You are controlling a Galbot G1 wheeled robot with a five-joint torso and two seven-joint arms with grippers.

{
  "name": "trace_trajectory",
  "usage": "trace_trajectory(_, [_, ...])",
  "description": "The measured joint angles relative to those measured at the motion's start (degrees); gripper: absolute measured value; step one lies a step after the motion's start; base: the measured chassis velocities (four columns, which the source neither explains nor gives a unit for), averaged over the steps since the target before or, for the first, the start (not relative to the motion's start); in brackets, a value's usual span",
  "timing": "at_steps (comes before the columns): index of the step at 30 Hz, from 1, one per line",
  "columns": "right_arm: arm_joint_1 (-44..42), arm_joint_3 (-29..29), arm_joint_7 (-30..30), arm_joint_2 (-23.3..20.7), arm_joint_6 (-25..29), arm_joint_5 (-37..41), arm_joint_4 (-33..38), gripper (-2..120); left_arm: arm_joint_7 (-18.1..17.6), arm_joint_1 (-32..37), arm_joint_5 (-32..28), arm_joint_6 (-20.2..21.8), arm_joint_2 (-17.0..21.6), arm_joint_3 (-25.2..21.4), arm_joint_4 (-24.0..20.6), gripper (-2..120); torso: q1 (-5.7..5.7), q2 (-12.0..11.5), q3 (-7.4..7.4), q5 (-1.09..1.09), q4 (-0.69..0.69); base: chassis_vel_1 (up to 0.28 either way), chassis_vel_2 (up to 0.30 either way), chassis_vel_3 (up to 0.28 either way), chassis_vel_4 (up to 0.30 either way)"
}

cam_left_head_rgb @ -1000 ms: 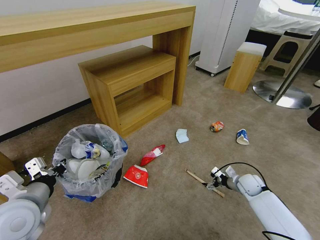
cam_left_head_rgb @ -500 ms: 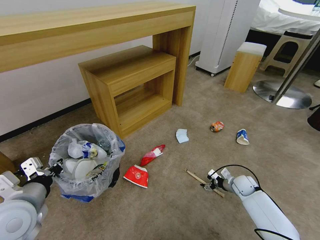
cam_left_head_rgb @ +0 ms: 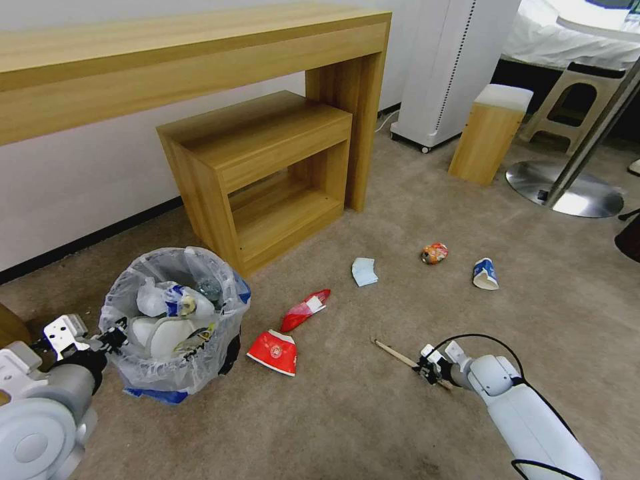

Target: Pick up the trash bin and place the garbage on the floor into it.

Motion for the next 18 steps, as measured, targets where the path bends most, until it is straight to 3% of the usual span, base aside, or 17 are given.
trace_trajectory(5, [-0.53, 0.04, 0.31, -0.69, 0.12, 0.59, 1.57, 0, 0.01, -0.02, -0.02, -0.03, 0.11, 0.00, 0.09, 0, 0.00, 0.00, 0.00, 0.00, -0.01, 0.000, 0.000, 0.000, 0.000])
trace_trajectory(9, [-1.55, -0.34, 1.88, -2.21, 1.23, 5.77, 6.26, 0, 0.02, -0.18, -0.03, -0.06, 0.15, 0.36, 0.12, 0, 0.00, 0.00, 0.00, -0.02, -0.01, 0.000, 0.000, 0.000, 0.000])
trace_trajectory(10, [-1.86, -0.41, 2.40, -2.65, 2.94, 8.77, 8.11, 0, 0.02, -0.21, -0.03, -0.06, 0.21, 0.58, 0.13, 0, 0.00, 0.00, 0.00, -0.02, -0.01, 0.000, 0.000, 0.000, 0.000])
trace_trajectory(11, [-1.99, -0.58, 2.71, -3.16, 7.97, 13.55, 10.00, 0, 0.02, -0.20, -0.02, -0.11, 0.44, 1.13, 0.12, 0, 0.00, 0.00, 0.00, -0.03, -0.01, 0.000, 0.000, 0.000, 0.000])
trace_trajectory(12, [-1.99, -0.58, 2.71, -3.16, 7.97, 13.55, 10.00, 0, 0.02, -0.20, -0.02, -0.11, 0.44, 1.13, 0.12, 0, 0.00, 0.00, 0.00, -0.03, -0.01, 0.000, 0.000, 0.000, 0.000])
trace_trajectory(14, [-1.42, -1.31, -1.35, -3.71, 21.66, 23.94, 12.11, 0, 0.01, 0.22, 0.64, -0.22, 1.10, 3.02, 0.03, 0, 0.00, 0.00, 0.00, 0.01, -0.01, 0.000, 0.000, 0.000, 0.000])
trace_trajectory(15, [-1.12, -1.48, -4.20, -4.02, 24.84, 28.15, 13.63, 0, 0.01, 0.59, 1.19, -0.23, 1.34, 4.14, -0.20, 0, 0.00, 0.00, 0.00, 0.01, 0.00, 0.000, 0.000, 0.000, 0.000])
trace_trajectory(16, [-1.12, -1.48, -4.20, -4.02, 24.84, 28.15, 13.63, 0, 0.01, 0.59, 1.19, -0.23, 1.34, 4.14, -0.20, 0, 0.00, 0.00, 0.00, 0.01, 0.00, 0.000, 0.000, 0.000, 0.000])
trace_trajectory(18, [-0.79, -1.85, -10.58, -5.05, 27.88, 36.62, 18.48, 0, 0.01, 1.34, 2.24, -0.23, 1.77, 6.58, -0.74, 0, 0.00, 0.00, 0.00, -0.04, 0.01, 0.000, 0.000, 0.000, 0.000])
